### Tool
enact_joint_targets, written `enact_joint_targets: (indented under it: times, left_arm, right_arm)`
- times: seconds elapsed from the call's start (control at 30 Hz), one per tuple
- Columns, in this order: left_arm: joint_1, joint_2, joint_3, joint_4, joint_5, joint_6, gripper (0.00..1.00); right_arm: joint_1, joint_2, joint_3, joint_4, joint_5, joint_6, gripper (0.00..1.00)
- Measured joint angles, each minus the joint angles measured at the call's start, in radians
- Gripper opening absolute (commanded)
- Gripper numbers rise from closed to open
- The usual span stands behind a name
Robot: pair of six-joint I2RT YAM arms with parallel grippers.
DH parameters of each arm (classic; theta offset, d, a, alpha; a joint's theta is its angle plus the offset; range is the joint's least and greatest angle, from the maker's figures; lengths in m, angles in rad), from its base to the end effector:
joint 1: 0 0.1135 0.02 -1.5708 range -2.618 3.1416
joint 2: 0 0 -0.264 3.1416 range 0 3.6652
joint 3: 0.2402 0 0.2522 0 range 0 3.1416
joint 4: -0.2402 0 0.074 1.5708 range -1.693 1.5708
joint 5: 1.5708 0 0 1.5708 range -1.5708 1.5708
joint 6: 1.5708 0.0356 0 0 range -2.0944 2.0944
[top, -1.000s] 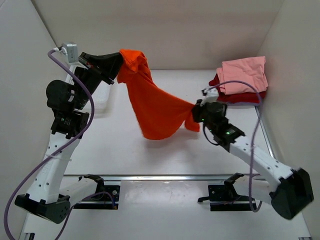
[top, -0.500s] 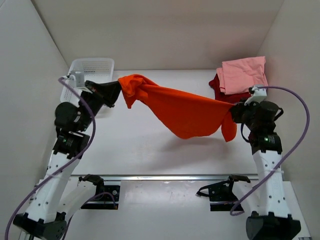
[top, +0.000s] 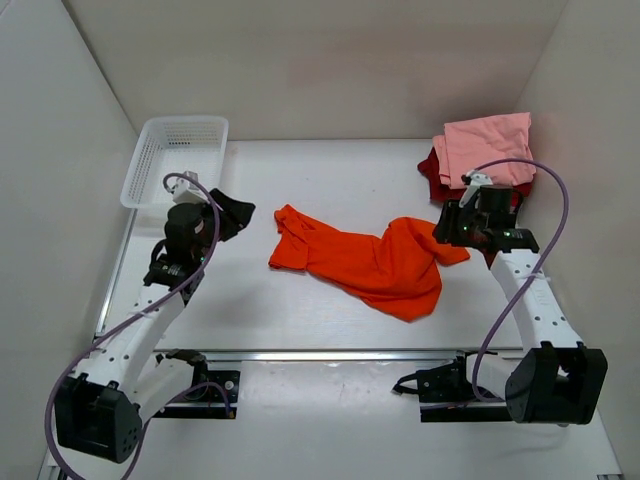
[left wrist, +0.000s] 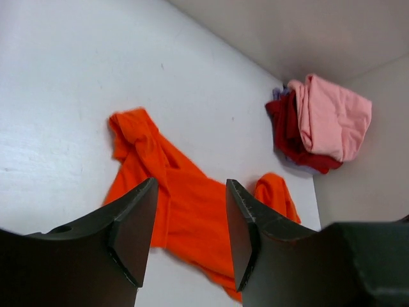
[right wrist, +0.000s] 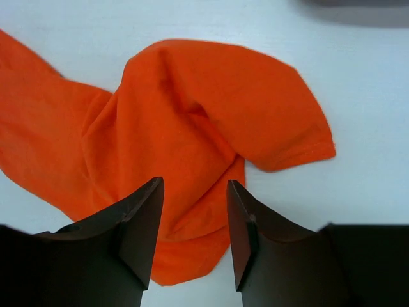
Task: Fold and stack the t-shirts
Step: Flatten out the tshirt
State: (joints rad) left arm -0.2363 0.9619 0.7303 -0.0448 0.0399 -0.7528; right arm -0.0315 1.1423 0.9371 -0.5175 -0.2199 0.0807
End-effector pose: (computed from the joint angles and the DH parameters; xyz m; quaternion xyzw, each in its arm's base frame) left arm 0.2200 -0.0544 0.3023 -0.1921 0.7742 -0.3001 0.5231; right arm 0.2440 0.0001 0.2905 0.0057 0.9070 0.1100 0.4064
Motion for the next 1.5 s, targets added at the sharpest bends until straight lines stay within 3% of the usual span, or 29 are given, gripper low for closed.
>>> enact_joint_targets:
  times: [0.17, 0.37, 0.77, 0.87, 0.93, 0.97, 1.0, 1.03, 1.33, 1.4, 1.43, 1.5]
  left_arm:
    - [-0.11, 0.13, -0.037, 0.028, 0.014, -0.003, 0.61]
    - [-0.213, 0.5, 0.008, 0.029, 0.055, 0.068, 0.66]
    - [-0.348, 0.723, 0.137, 0.065, -0.008, 0.148, 0.67]
    - [-0.36, 0.764, 0.155, 0.06, -0.017, 0.159, 0.57]
    - [-0.366, 0.787, 0.168, 0.063, -0.022, 0.17, 0.39]
    - [-0.367, 0.793, 0.17, 0.065, -0.025, 0.172, 0.18]
    - [-0.367, 0.797, 0.17, 0.064, -0.026, 0.17, 0.05]
    - [-0.367, 0.8, 0.17, 0.061, -0.025, 0.174, 0.0]
    - [-0.35, 0.787, 0.164, 0.043, -0.022, 0.178, 0.0]
    - [-0.339, 0.764, 0.152, 0.041, -0.022, 0.178, 0.0]
    - [-0.332, 0.748, 0.143, 0.041, -0.022, 0.177, 0.0]
    - [-0.32, 0.717, 0.132, 0.032, -0.02, 0.177, 0.0]
  right_arm:
    - [0.1, 0.002, -0.039, -0.031, 0.037, 0.026, 0.48]
    - [0.135, 0.005, -0.143, -0.093, 0.06, 0.088, 0.48]
    - [0.106, -0.035, -0.248, -0.124, 0.056, 0.151, 0.47]
    - [0.079, -0.044, -0.265, -0.127, 0.055, 0.156, 0.47]
    - [0.069, -0.044, -0.271, -0.131, 0.057, 0.157, 0.47]
    - [0.068, -0.039, -0.271, -0.134, 0.059, 0.159, 0.48]
    - [0.068, -0.035, -0.271, -0.134, 0.059, 0.16, 0.51]
    - [0.068, -0.026, -0.271, -0.134, 0.057, 0.161, 0.51]
    - [0.121, 0.117, -0.272, -0.143, 0.08, 0.181, 0.55]
    - [0.14, 0.15, -0.272, -0.143, 0.084, 0.184, 0.42]
    - [0.154, 0.173, -0.272, -0.143, 0.088, 0.187, 0.0]
    - [0.181, 0.209, -0.265, -0.146, 0.088, 0.194, 0.0]
